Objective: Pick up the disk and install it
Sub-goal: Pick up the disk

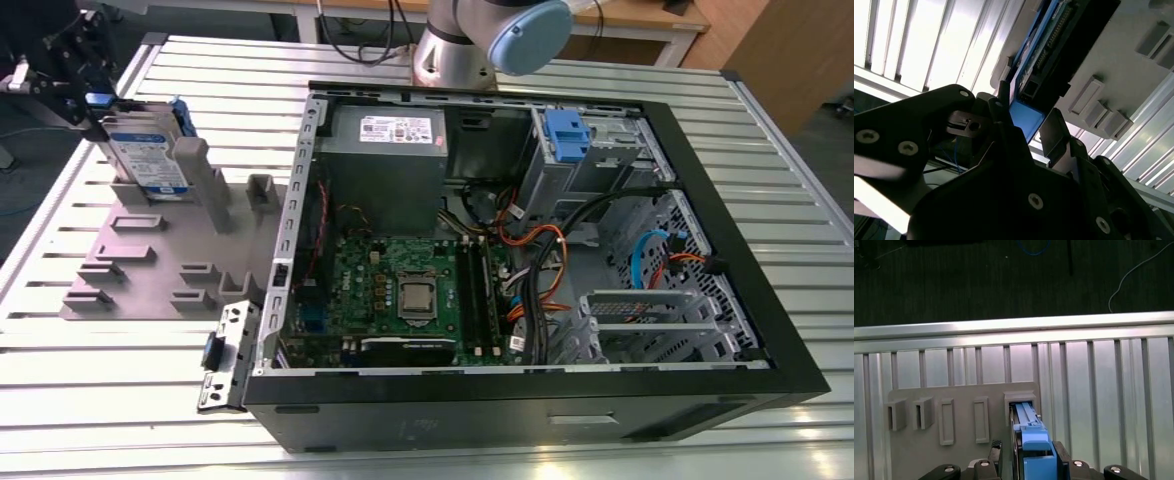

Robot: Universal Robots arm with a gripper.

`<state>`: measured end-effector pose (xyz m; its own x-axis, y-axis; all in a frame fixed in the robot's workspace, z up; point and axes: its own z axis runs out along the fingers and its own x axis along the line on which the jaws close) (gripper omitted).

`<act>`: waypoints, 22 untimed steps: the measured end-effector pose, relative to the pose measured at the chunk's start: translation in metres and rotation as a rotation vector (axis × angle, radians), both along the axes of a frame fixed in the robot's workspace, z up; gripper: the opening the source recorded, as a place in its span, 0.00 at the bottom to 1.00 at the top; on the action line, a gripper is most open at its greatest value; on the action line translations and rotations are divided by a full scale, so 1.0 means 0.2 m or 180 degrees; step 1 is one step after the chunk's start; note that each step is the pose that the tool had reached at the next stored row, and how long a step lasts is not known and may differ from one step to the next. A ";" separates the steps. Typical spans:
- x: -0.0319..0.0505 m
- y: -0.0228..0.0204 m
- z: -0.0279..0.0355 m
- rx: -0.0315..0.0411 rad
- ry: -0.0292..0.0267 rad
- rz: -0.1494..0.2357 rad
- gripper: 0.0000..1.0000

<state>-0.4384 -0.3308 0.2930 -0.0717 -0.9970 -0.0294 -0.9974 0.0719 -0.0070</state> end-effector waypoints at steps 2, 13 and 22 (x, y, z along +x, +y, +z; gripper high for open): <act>0.000 0.000 -0.007 0.0000 0.0000 0.0000 0.51; 0.004 0.000 -0.005 0.0005 0.0043 0.0000 0.51; 0.004 0.009 -0.005 0.0006 0.0043 0.0000 0.51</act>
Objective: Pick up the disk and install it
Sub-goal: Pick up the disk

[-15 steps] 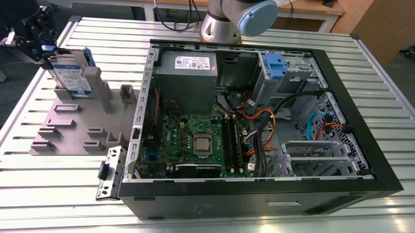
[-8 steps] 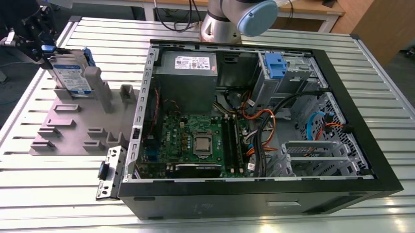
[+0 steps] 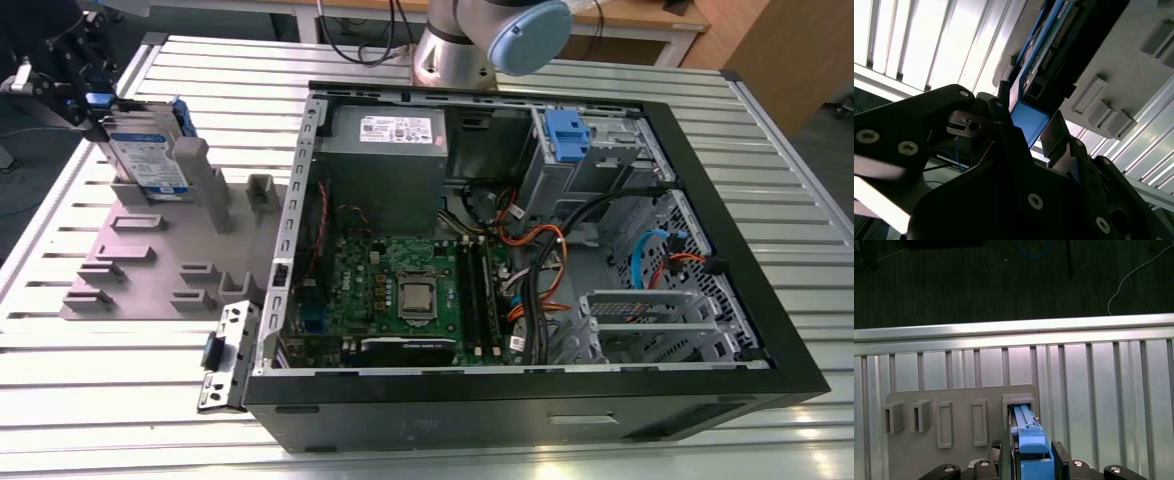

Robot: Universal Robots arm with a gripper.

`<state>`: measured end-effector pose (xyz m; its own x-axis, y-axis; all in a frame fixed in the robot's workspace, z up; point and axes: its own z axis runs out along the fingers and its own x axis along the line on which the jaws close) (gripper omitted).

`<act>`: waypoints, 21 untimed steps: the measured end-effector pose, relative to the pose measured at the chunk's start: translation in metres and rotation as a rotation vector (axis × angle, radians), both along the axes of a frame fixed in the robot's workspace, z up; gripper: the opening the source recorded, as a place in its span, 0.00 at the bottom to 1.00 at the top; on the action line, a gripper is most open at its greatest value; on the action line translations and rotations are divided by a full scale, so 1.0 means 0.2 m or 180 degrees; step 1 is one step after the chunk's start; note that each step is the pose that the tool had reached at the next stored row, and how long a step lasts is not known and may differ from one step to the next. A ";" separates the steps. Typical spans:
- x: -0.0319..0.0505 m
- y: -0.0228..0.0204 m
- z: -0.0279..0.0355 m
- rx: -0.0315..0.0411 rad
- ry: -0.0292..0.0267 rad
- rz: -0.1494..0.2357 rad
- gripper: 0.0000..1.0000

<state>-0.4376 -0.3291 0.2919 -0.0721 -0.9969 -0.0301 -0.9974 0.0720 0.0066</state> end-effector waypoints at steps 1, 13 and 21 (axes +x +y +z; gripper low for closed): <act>0.000 0.000 0.000 0.0000 0.0000 0.0000 0.51; 0.000 0.001 0.000 0.0000 0.0000 0.0000 0.43; 0.000 0.002 0.000 0.0000 0.0000 0.0000 0.37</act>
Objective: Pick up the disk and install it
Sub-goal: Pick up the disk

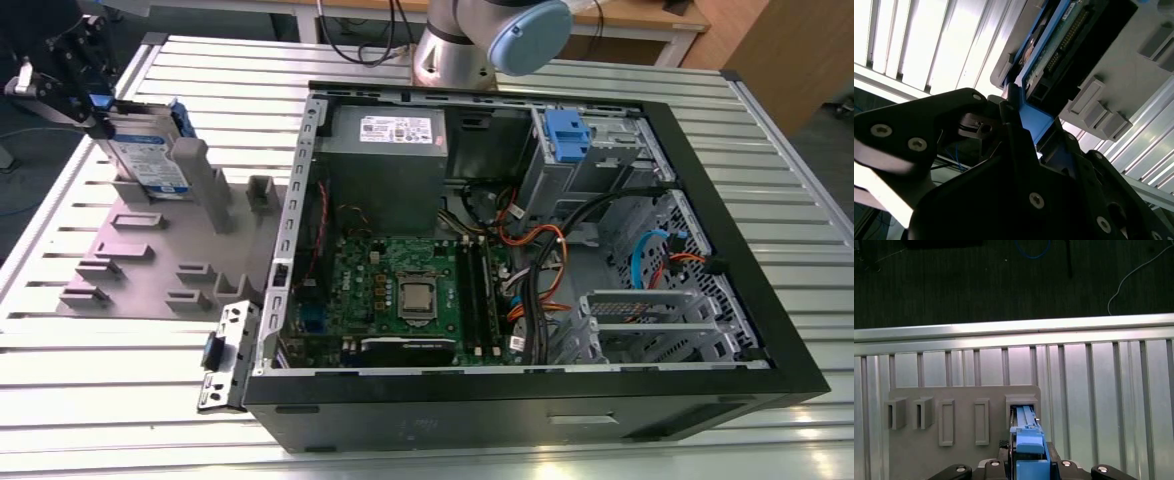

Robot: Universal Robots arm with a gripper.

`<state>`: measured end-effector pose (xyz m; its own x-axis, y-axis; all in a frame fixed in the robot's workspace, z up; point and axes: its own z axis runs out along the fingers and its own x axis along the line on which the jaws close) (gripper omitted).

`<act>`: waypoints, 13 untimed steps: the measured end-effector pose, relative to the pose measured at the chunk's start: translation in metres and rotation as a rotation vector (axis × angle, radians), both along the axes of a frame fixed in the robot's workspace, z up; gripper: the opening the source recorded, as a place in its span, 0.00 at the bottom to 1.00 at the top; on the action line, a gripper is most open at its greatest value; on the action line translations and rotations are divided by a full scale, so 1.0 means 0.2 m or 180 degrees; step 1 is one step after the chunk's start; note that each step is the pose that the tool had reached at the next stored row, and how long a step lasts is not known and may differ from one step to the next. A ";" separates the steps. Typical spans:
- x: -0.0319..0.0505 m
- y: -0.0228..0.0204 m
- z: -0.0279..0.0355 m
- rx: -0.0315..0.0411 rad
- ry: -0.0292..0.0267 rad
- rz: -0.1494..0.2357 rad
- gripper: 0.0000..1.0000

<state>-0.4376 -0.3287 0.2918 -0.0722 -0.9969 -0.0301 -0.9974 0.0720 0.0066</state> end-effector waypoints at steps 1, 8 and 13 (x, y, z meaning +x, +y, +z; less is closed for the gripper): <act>0.000 0.000 0.000 0.0000 0.0000 0.0000 0.37; 0.000 0.000 0.000 0.0000 0.0000 0.0003 0.37; 0.000 0.000 0.000 0.0000 0.0000 0.0004 0.37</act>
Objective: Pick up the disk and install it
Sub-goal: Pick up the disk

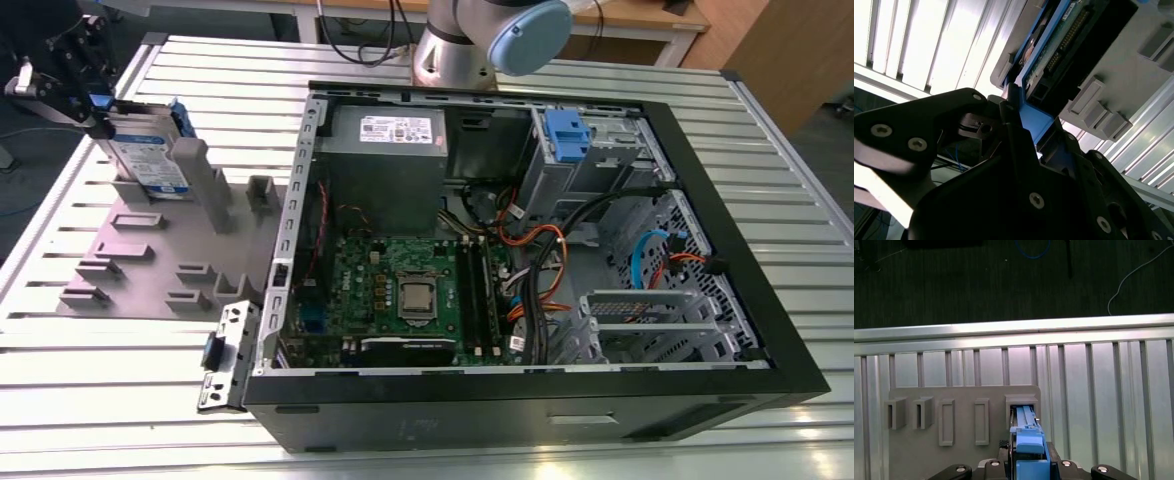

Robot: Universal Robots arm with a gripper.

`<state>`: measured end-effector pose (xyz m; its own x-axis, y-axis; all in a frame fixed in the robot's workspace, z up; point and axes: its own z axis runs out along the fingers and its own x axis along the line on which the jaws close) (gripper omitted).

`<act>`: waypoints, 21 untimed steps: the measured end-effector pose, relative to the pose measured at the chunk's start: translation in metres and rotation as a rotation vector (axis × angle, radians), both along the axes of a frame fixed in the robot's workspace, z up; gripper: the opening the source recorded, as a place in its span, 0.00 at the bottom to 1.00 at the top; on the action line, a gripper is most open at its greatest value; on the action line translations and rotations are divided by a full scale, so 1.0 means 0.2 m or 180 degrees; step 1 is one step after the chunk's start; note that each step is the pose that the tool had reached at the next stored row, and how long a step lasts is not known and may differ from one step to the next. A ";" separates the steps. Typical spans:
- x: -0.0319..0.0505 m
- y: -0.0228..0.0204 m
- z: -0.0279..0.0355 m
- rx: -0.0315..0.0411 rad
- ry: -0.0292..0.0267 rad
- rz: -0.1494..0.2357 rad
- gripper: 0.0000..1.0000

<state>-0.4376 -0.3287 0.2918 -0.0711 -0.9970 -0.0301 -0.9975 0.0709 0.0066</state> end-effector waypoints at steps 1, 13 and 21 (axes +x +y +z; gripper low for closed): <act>0.000 0.000 0.000 0.0000 0.0000 0.0000 0.37; 0.000 0.000 0.000 0.0000 0.0000 0.0090 0.37; 0.000 0.000 0.000 0.0000 0.0000 0.0104 0.37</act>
<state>-0.4376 -0.3287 0.2918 -0.0384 -0.9988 -0.0301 -0.9992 0.0383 0.0066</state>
